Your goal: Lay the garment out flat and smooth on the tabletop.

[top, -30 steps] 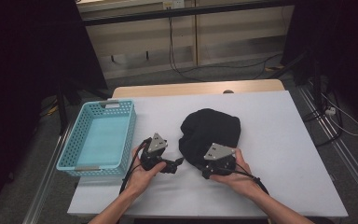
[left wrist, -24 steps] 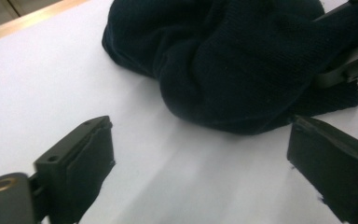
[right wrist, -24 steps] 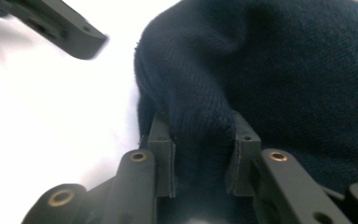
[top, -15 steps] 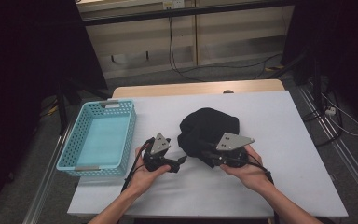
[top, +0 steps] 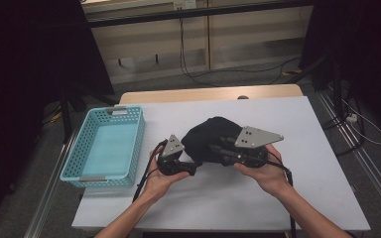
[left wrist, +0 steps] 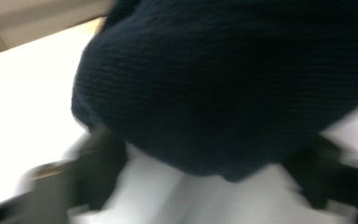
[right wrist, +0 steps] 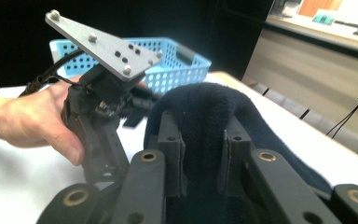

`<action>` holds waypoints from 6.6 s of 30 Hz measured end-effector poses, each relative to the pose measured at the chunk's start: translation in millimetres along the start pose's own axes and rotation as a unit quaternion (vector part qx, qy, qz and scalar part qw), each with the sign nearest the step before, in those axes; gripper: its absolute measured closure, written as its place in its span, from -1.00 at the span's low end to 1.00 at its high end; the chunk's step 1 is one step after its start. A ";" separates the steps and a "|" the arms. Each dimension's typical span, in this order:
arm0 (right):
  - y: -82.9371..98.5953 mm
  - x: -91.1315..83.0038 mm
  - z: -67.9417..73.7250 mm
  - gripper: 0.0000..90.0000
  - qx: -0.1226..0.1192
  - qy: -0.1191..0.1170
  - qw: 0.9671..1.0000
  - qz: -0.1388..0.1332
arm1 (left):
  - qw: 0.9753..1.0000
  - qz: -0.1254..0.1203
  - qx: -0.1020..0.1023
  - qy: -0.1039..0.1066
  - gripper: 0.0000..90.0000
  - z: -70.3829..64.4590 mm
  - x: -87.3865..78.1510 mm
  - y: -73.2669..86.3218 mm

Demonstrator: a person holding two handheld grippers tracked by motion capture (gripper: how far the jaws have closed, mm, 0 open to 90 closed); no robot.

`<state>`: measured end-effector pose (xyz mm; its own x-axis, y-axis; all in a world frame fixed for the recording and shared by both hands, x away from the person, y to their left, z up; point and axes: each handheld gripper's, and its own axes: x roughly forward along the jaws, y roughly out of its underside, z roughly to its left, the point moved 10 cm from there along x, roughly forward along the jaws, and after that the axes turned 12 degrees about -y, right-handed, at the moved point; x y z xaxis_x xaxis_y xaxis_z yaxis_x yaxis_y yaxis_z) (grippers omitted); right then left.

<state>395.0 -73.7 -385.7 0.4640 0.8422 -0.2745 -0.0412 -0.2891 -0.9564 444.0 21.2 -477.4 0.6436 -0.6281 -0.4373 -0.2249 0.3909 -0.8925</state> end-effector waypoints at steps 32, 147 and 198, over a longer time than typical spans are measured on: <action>26.7 -15.1 -77.1 0.66 0.032 0.111 0.993 0.001 | 0.998 -0.013 -0.053 -0.008 0.72 26.8 10.5 -51.7; 96.2 -32.0 -69.1 -0.30 0.061 0.099 0.985 0.124 | 0.998 0.062 -0.018 -0.011 -0.69 6.6 72.1 0.5; 114.4 -39.3 -113.4 0.77 0.094 0.160 0.974 0.129 | 0.994 0.091 -0.003 0.054 0.66 -12.8 59.8 3.9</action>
<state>472.4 -191.5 -473.1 0.6682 0.5588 -0.4911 -0.3397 -0.3580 -0.8697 472.2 -23.5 -508.4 0.5098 -0.6155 -0.6011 -0.3356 0.5011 -0.7977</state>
